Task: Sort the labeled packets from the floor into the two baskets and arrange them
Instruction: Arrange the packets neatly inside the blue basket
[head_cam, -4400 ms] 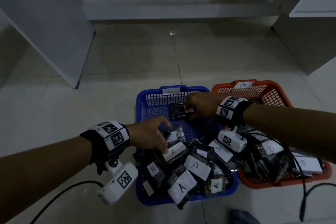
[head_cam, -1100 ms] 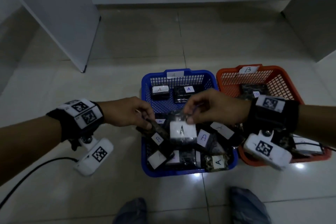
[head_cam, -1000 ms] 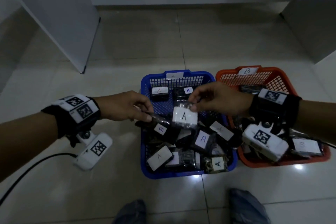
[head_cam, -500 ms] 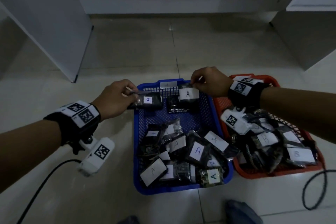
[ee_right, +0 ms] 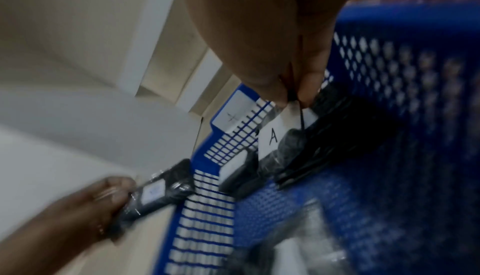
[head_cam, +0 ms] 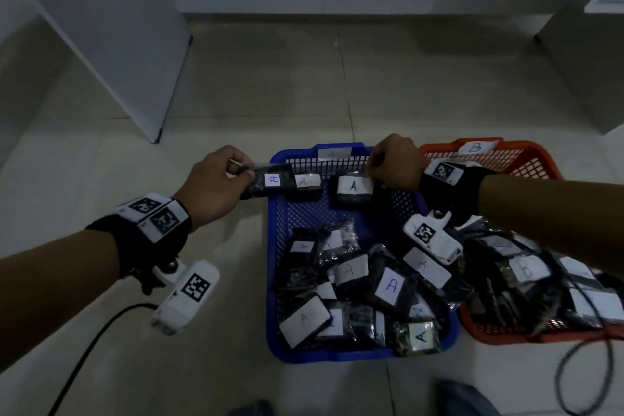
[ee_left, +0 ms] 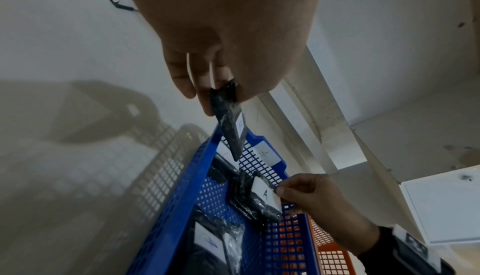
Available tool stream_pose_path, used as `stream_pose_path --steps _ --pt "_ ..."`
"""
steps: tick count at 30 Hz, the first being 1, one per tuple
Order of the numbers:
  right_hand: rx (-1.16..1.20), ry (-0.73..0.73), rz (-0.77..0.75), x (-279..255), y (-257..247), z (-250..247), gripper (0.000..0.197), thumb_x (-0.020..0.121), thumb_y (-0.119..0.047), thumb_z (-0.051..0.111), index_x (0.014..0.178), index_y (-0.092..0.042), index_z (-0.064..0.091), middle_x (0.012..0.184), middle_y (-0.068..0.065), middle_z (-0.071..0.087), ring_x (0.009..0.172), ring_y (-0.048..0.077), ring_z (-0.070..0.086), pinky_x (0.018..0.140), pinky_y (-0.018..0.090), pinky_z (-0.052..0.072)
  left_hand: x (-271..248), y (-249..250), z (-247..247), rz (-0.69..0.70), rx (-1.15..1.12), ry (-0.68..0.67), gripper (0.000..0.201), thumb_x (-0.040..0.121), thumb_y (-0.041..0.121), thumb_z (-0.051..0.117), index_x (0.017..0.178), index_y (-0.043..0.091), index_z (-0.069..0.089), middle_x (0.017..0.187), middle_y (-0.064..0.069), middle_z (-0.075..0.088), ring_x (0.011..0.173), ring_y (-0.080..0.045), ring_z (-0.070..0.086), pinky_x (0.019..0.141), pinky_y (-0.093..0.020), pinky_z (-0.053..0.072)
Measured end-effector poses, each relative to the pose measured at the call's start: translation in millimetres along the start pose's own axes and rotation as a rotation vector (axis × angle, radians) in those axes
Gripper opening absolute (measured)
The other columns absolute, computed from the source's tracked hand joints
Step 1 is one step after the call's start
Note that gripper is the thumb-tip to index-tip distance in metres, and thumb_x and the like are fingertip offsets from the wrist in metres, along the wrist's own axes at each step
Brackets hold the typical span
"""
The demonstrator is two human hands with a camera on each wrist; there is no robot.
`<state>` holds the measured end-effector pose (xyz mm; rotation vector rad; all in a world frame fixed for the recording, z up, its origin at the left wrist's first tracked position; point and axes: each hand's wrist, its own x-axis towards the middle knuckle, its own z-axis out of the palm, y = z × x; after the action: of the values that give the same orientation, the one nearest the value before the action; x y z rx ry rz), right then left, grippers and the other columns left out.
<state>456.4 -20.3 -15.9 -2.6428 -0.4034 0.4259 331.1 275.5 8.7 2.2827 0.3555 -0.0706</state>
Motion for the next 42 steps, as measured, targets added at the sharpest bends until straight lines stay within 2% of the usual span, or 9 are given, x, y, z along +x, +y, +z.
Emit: stream_pose_path --steps 8,13,16,21,25,29,34,38,42 --pt "-0.453 0.002 -0.28 -5 15 -16 0.019 0.095 -0.02 0.062 0.096 -0.003 0.07 0.093 0.018 0.07 0.079 0.034 0.064 0.071 0.044 0.055 2 8 8 0.024 -0.015 -0.042 0.005 0.095 0.022 0.061 0.1 0.022 0.062 0.096 0.006 0.064 0.086 -0.018 0.064 0.074 -0.035 0.053" --pt "-0.472 -0.363 -0.46 -11 2 -9 0.026 0.093 -0.028 0.068 0.116 -0.017 0.071 0.123 0.003 0.063 0.107 0.022 0.061 0.091 0.041 0.053 0 14 11 0.03 -0.025 -0.058 0.005 0.094 0.023 0.062 0.099 0.024 0.063 0.096 0.005 0.065 0.089 -0.019 0.065 0.079 -0.037 0.055" --pt "-0.549 -0.384 -0.433 -5 3 -6 0.033 0.088 -0.021 0.074 0.12 -0.019 0.07 0.132 0.004 0.058 0.118 0.023 0.057 0.099 0.039 0.05 -2 16 12 0.029 -0.025 -0.074 0.007 0.095 0.023 0.062 0.101 0.023 0.063 0.097 0.005 0.065 0.092 -0.018 0.064 0.078 -0.035 0.054" --pt "-0.293 -0.281 -0.46 -8 -7 -17 0.037 0.087 -0.035 0.075 0.119 -0.019 0.067 0.12 0.002 0.063 0.106 0.02 0.06 0.09 0.037 0.052 -7 28 14 -0.014 -0.181 -0.17 0.009 0.095 0.019 0.063 0.104 0.018 0.064 0.101 -0.004 0.068 0.089 -0.023 0.068 0.074 -0.038 0.059" --pt "-0.008 -0.28 -0.579 -18 -28 -15 0.049 0.079 -0.044 0.082 0.117 -0.026 0.058 0.119 -0.008 0.058 0.105 0.011 0.057 0.087 0.024 0.049 -7 36 19 -0.066 -0.298 -0.24 0.012 0.095 0.017 0.065 0.107 0.017 0.064 0.101 -0.006 0.072 0.09 -0.027 0.07 0.07 -0.031 0.059" --pt "-0.119 -0.228 -0.62 -21 -30 -11 0.04 0.081 -0.041 0.078 0.113 -0.025 0.059 0.116 -0.006 0.062 0.099 0.015 0.059 0.084 0.039 0.054 -7 42 25 -0.109 -0.406 -0.282 0.025 0.091 0.019 0.07 0.114 0.02 0.06 0.1 -0.003 0.074 0.091 -0.02 0.07 0.071 -0.029 0.057" --pt "-0.447 -0.084 -0.516 -8 -4 -44 0.039 0.077 -0.043 0.076 0.108 -0.022 0.065 0.102 0.003 0.069 0.095 0.026 0.06 0.081 0.039 0.048 -5 30 25 0.094 0.024 -0.295 0.028 0.089 0.024 0.073 0.113 0.024 0.058 0.105 0.007 0.063 0.092 -0.017 0.063 0.076 -0.025 0.05" --pt "-0.444 -0.125 -0.354 -10 26 -57 0.041 0.075 -0.042 0.082 0.107 -0.022 0.067 0.101 0.003 0.07 0.094 0.024 0.059 0.082 0.042 0.051 -12 21 29 0.181 0.167 -0.386 0.018 0.09 0.024 0.071 0.103 0.028 0.061 0.103 0.01 0.061 0.094 -0.014 0.058 0.071 -0.017 0.044" --pt "-0.497 -0.167 -0.341 -18 33 -45 0.042 0.08 -0.046 0.077 0.112 -0.02 0.066 0.109 0.003 0.068 0.098 0.023 0.06 0.085 0.039 0.049 -18 22 40 0.273 0.282 -0.439 0.018 0.089 0.036 0.07 0.104 0.033 0.06 0.107 0.014 0.062 0.094 -0.011 0.06 0.092 -0.038 0.049"
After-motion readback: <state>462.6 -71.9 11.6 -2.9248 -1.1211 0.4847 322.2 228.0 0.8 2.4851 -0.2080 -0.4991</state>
